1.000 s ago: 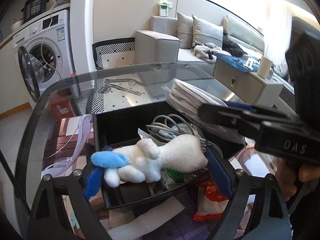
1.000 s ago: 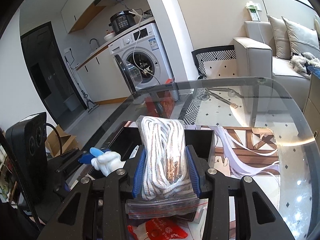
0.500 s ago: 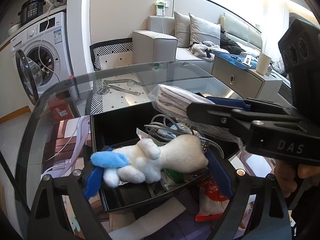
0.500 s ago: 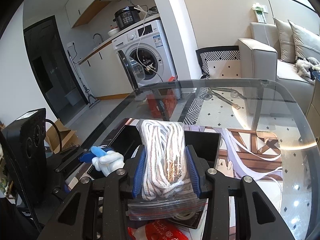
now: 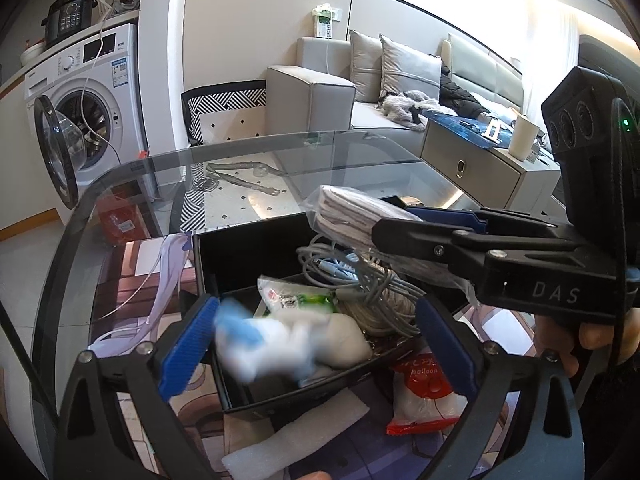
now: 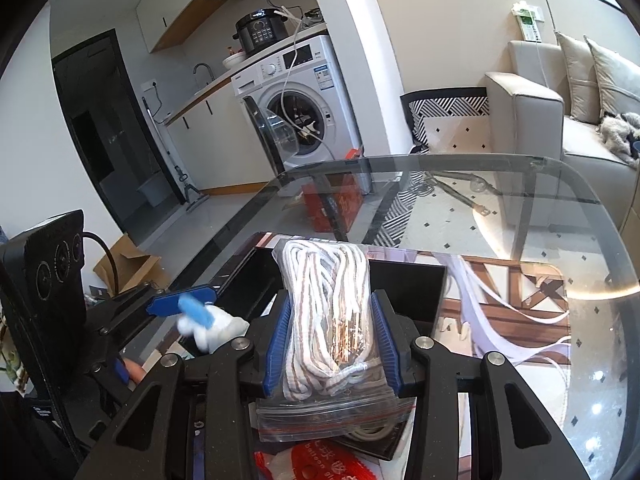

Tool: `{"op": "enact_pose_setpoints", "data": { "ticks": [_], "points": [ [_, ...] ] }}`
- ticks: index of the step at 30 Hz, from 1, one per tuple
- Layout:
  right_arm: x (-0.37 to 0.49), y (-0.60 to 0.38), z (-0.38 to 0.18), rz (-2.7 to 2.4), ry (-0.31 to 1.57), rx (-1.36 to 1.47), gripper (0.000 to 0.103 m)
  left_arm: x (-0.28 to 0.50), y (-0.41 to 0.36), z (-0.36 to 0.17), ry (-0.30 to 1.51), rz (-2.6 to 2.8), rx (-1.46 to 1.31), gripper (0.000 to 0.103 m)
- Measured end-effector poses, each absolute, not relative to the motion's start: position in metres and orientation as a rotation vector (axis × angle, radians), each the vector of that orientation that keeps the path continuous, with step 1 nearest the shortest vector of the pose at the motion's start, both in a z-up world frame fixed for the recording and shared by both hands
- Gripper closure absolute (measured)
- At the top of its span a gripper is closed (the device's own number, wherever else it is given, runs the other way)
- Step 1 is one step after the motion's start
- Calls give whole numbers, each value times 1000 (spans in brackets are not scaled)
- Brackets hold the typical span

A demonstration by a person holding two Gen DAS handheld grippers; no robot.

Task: Organize soft objects
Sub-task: 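Lower the plush toy and rope bag into the box with both tools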

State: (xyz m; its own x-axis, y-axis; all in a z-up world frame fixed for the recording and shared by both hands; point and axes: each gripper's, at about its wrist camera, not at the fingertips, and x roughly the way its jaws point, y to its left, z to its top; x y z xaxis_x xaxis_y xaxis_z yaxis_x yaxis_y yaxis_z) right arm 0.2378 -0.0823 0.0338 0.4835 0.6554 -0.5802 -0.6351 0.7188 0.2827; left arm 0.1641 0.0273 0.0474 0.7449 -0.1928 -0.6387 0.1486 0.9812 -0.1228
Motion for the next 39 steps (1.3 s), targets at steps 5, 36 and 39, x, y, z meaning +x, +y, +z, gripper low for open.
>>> {"op": "enact_pose_setpoints", "data": {
  "ticks": [5, 36, 39],
  "points": [
    [235, -82, 34, 793, 728, 28, 58, 161, 28, 49, 706, -177, -61, 4],
    [236, -39, 17, 879, 771, -153, 64, 142, 56, 49, 692, -120, -112, 4],
    [236, -37, 14, 872, 775, -172, 64, 141, 58, 49, 691, -110, -111, 4]
  ]
}}
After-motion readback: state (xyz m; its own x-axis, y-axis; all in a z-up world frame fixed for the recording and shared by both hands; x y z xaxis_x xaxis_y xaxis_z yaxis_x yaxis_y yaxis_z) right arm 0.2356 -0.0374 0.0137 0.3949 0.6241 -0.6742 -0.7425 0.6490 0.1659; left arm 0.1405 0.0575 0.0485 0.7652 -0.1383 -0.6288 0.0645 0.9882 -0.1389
